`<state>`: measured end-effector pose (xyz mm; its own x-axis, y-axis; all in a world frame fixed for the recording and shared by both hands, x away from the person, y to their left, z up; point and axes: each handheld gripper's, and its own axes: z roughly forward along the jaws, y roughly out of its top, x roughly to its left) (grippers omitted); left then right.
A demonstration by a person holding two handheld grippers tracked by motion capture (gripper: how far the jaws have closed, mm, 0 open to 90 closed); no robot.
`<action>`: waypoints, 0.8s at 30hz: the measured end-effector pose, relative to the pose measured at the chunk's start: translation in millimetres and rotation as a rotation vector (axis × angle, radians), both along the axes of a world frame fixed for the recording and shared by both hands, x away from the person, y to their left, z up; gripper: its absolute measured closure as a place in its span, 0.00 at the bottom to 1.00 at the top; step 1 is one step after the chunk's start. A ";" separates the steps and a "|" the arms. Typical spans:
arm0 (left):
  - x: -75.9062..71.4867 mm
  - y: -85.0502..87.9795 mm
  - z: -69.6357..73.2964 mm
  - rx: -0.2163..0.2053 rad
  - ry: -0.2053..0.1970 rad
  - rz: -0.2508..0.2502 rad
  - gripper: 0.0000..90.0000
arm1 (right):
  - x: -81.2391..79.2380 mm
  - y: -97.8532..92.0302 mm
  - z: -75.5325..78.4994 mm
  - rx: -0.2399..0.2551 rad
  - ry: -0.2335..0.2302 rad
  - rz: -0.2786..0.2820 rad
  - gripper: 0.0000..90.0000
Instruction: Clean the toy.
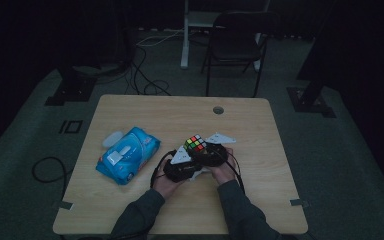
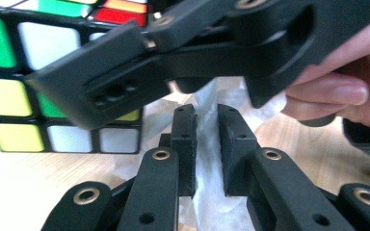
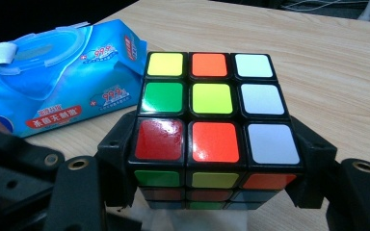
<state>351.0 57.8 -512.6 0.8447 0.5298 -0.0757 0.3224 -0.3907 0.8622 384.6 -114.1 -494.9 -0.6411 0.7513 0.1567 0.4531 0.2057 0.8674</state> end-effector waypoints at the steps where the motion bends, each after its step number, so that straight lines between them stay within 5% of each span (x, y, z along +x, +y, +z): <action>1: 0.5 1.2 -0.1 0.001 0.000 0.006 0.89 | -0.2 -0.1 0.0 0.000 0.000 0.000 0.38; 24: 2.0 8.8 -3.5 -0.002 0.005 0.029 0.89 | -1.4 0.7 0.0 -0.009 -0.002 -0.001 0.38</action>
